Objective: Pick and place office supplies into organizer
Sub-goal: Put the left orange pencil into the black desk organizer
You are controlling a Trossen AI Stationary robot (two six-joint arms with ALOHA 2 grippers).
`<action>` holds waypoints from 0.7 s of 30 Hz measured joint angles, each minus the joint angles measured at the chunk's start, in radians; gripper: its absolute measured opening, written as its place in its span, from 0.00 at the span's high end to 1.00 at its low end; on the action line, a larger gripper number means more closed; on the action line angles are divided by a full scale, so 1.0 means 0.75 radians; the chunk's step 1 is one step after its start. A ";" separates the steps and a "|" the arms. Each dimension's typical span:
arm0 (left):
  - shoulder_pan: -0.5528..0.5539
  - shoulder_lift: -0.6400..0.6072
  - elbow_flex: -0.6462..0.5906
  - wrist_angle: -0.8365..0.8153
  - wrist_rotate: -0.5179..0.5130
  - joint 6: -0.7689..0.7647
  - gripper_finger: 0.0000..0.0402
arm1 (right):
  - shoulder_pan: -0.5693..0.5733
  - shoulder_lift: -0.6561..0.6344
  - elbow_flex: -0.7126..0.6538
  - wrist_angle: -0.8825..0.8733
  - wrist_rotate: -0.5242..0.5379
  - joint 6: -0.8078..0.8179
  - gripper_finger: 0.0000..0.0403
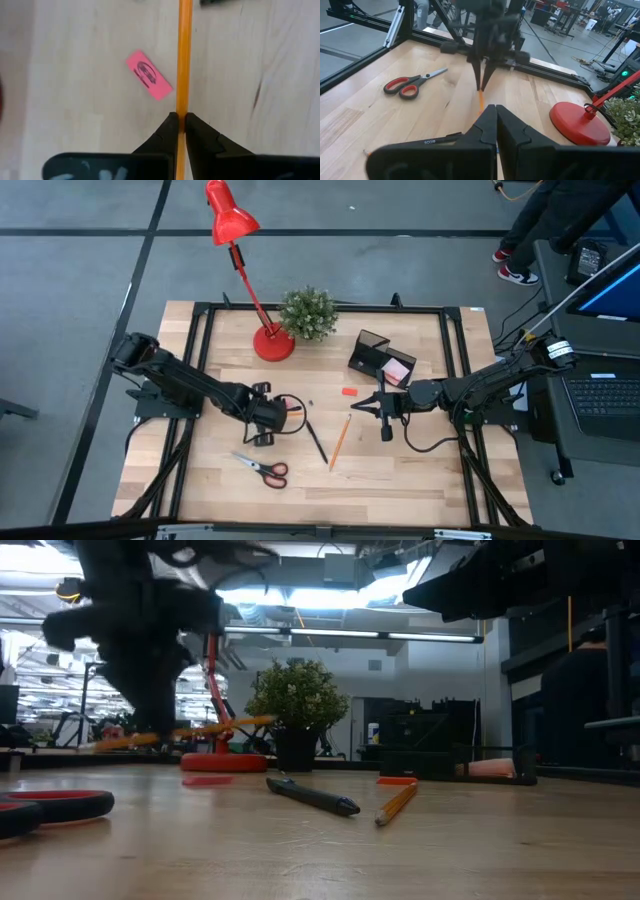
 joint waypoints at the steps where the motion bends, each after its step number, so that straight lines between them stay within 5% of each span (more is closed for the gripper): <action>1: 0.000 -0.016 0.000 0.000 -0.014 0.001 0.95 | 0.000 0.000 0.000 0.000 0.000 0.000 0.99; 9: -0.001 -0.149 0.001 0.032 -0.155 0.035 0.95 | 0.000 0.000 0.000 0.036 0.000 0.001 0.99; 21: 0.001 -0.280 0.003 0.413 -0.239 0.371 0.95 | 0.000 0.000 0.001 0.072 0.000 0.001 0.99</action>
